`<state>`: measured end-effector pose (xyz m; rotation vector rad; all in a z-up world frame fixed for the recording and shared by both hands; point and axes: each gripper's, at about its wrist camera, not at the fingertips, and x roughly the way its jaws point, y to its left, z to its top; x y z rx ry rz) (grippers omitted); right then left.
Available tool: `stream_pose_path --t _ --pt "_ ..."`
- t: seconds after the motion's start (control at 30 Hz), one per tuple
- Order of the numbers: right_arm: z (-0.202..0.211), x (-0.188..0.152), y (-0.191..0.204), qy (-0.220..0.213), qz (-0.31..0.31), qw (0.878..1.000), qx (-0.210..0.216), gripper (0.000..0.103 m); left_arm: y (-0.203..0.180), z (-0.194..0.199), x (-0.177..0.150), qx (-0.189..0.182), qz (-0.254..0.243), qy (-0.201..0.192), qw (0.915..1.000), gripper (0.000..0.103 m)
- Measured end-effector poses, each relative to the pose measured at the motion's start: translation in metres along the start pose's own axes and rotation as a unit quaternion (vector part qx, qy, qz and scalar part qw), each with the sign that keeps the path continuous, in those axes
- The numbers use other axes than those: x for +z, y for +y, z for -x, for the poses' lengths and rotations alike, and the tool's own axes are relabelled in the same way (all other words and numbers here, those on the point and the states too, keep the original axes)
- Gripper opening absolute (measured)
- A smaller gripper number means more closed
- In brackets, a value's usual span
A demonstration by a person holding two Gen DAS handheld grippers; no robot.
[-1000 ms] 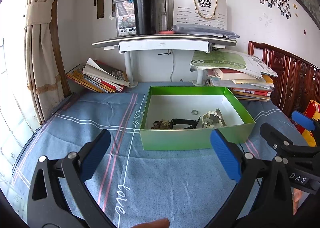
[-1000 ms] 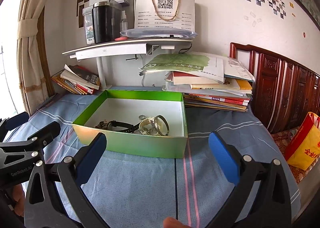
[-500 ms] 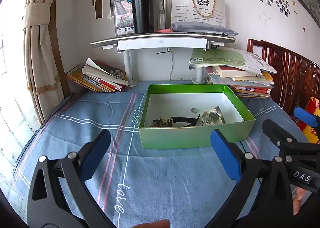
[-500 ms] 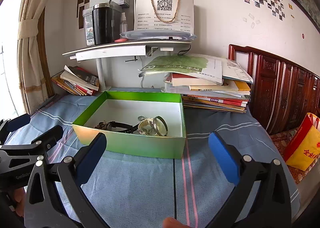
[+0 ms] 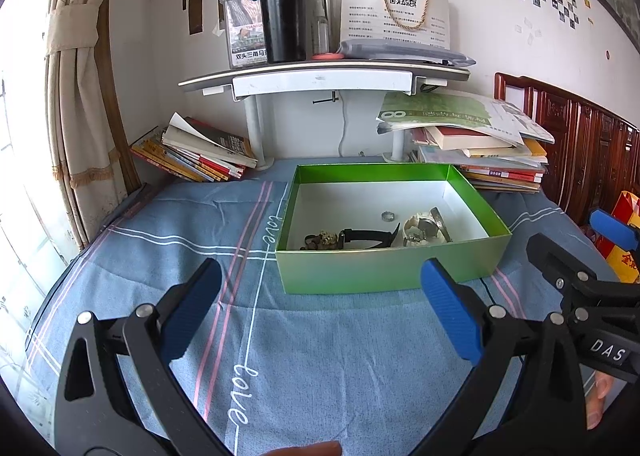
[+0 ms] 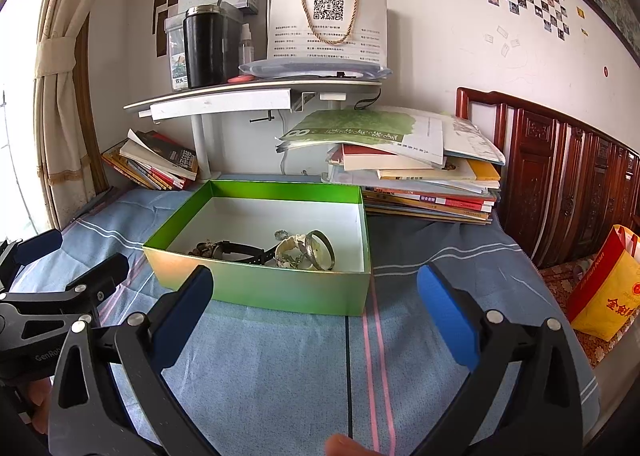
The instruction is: Organize jewelry
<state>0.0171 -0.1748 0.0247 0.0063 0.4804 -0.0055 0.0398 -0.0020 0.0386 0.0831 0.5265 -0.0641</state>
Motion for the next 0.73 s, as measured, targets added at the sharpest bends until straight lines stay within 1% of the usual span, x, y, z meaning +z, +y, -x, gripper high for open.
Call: stream_pose_path --t 0.37,0.57,0.73 --pt "-0.0012 -0.0024 0.0007 0.003 0.0 1.0 0.0 0.1 -0.0002 -0.0011 -0.0019 0.002 -0.003 0.004 1.0 0.099" --pt "-0.003 -0.0051 0.0024 0.005 0.001 1.0 0.0 0.1 0.0022 -0.0038 -0.0023 -0.003 0.002 0.012 0.9999 0.099" --pt "-0.0031 -0.0055 0.0031 0.005 0.002 1.0 0.0 0.1 0.0032 -0.0033 -0.0034 -0.002 0.0 0.011 0.9999 0.099"
